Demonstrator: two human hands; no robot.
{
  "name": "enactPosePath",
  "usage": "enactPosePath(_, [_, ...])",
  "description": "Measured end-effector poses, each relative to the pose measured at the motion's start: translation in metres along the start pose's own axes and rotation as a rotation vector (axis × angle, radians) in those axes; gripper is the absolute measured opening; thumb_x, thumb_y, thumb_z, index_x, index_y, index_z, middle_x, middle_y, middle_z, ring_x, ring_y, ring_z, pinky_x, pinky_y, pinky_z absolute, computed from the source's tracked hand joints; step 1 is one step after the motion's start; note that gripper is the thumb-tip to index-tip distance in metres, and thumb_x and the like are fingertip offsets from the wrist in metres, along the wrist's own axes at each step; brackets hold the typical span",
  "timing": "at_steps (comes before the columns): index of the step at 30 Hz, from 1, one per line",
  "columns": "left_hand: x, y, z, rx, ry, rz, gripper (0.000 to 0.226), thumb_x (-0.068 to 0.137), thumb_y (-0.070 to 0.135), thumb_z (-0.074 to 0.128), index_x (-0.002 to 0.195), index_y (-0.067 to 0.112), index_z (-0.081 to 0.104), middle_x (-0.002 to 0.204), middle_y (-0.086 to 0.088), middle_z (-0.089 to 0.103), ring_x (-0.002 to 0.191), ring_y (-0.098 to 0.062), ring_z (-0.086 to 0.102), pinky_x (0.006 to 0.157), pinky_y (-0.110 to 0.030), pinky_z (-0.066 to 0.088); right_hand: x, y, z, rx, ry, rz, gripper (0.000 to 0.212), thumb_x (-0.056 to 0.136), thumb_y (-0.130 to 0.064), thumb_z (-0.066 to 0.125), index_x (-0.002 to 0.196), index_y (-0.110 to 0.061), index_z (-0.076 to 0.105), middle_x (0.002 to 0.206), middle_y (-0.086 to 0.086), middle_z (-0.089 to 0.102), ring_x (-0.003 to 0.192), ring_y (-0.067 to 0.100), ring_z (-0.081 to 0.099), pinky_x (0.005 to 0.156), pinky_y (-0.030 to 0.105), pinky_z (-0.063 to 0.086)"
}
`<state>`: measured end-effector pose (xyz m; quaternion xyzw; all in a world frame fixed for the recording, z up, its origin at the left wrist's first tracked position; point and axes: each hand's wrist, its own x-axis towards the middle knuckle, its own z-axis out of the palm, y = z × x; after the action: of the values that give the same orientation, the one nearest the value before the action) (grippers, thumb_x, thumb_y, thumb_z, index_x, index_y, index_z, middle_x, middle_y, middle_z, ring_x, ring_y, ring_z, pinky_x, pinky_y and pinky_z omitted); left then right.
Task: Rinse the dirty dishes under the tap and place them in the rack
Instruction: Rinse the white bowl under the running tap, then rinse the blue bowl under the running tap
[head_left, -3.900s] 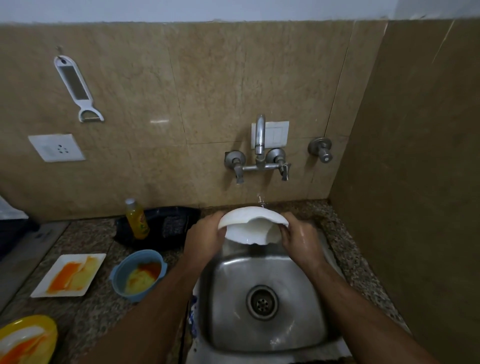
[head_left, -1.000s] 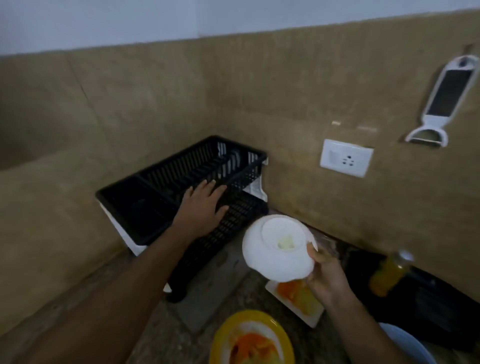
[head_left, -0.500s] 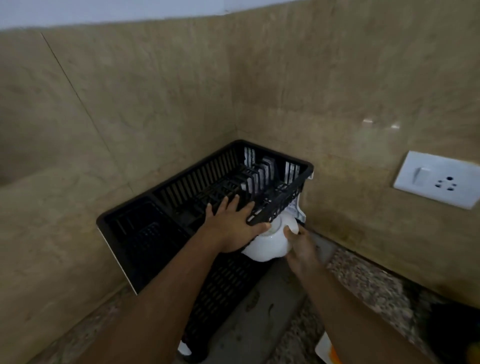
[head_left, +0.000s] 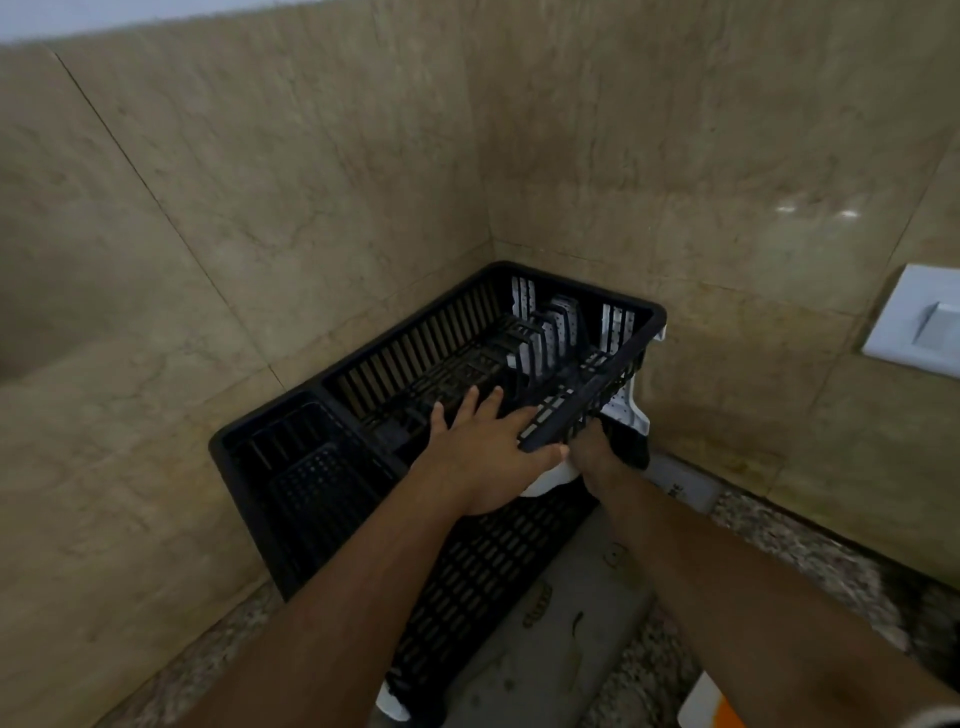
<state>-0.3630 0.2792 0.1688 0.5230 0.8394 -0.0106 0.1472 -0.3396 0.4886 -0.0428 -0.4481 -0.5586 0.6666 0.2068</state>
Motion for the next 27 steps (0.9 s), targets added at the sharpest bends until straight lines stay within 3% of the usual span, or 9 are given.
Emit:
enactPosePath(2, [0.001,0.0,0.0,0.003,-0.003,0.001,0.079,0.085,0.082,0.022,0.154,0.043,0.014,0.166,0.001,-0.004,0.151,-0.023,-0.013,0.117,-0.059,-0.014,0.039,0.031,-0.005,-0.163,-0.022,0.014,0.121,0.054,-0.073,0.072,0.15,-0.015,0.028,0.145,0.009,0.044,0.128,0.033,0.046,0.107,0.05,0.042])
enactPosePath(4, [0.001,0.0,0.0,-0.001,0.001,0.001,0.078,0.085,0.082,0.023,0.154,0.044,0.015,0.166,0.001,-0.004,0.151,-0.024,-0.013,0.117,-0.059,-0.014,0.046,0.038,-0.008,-0.284,-0.07,-0.008,0.146,0.034,-0.086,0.073,0.153,-0.016,0.024,0.148,0.009,0.04,0.133,0.034,0.041,0.109,0.05,0.041])
enactPosePath(8, [0.0,0.0,0.0,-0.006,0.01,0.003,0.078,0.086,0.081,0.024,0.153,0.043,0.017,0.166,0.001,-0.003,0.151,-0.024,-0.012,0.117,-0.059,-0.014,-0.036,-0.017,0.002,-0.606,-0.122,-0.201,0.07,0.094,-0.036,0.063,0.15,-0.007,0.032,0.152,0.013,0.038,0.137,0.031,0.037,0.113,0.035,0.03])
enactPosePath(10, [0.0,-0.001,0.0,-0.02,0.019,0.005,0.077,0.086,0.081,0.025,0.153,0.042,0.018,0.166,0.0,-0.003,0.152,-0.025,-0.012,0.117,-0.06,-0.013,-0.051,-0.024,0.004,-0.57,-0.078,-0.277,0.05,0.1,-0.024,0.055,0.145,-0.006,0.041,0.147,0.015,0.044,0.135,0.032,0.04,0.108,0.032,0.03])
enactPosePath(15, [-0.003,0.0,0.0,-0.048,0.076,0.032,0.073,0.087,0.079,0.03,0.15,0.041,0.031,0.166,-0.002,0.005,0.152,-0.025,-0.004,0.118,-0.061,-0.007,-0.091,-0.038,-0.026,-0.48,-0.09,-0.274,0.048,0.088,-0.034,0.065,0.13,-0.012,0.061,0.13,0.007,0.061,0.118,0.025,0.056,0.102,0.041,0.047])
enactPosePath(18, [-0.009,0.0,-0.002,0.003,0.221,0.061,0.065,0.087,0.074,0.037,0.138,0.036,0.051,0.16,-0.008,0.026,0.148,-0.028,0.019,0.119,-0.054,0.018,-0.133,-0.042,-0.065,-0.431,-0.012,-0.284,0.031,0.086,-0.012,0.07,0.115,-0.002,0.067,0.117,0.004,0.064,0.113,0.024,0.059,0.099,0.04,0.048])
enactPosePath(20, [-0.019,0.006,-0.003,0.145,0.39,0.113,0.063,0.085,0.069,0.037,0.126,0.027,0.061,0.14,-0.01,0.051,0.132,-0.03,0.044,0.106,-0.044,0.039,-0.173,-0.042,-0.092,-0.387,0.002,-0.28,0.02,0.09,-0.002,0.066,0.11,-0.006,0.068,0.11,0.004,0.064,0.109,0.022,0.06,0.093,0.034,0.048])
enactPosePath(23, [-0.046,0.034,0.009,0.106,0.608,0.221,0.049,0.085,0.045,0.048,0.119,0.015,0.065,0.123,-0.012,0.061,0.117,-0.034,0.055,0.094,-0.045,0.045,-0.239,-0.034,-0.142,-0.343,0.02,-0.303,0.016,0.095,-0.003,0.06,0.105,-0.014,0.067,0.109,0.004,0.068,0.104,0.017,0.063,0.085,0.027,0.051])
enactPosePath(27, [-0.088,0.104,0.061,-0.08,0.555,0.328,0.035,0.093,0.03,0.052,0.12,0.012,0.065,0.135,-0.011,0.054,0.119,-0.03,0.053,0.093,-0.042,0.048,-0.329,-0.011,-0.213,-0.334,0.086,-0.279,0.016,0.093,-0.006,0.064,0.105,-0.015,0.071,0.104,-0.004,0.07,0.095,0.003,0.064,0.081,0.013,0.049])
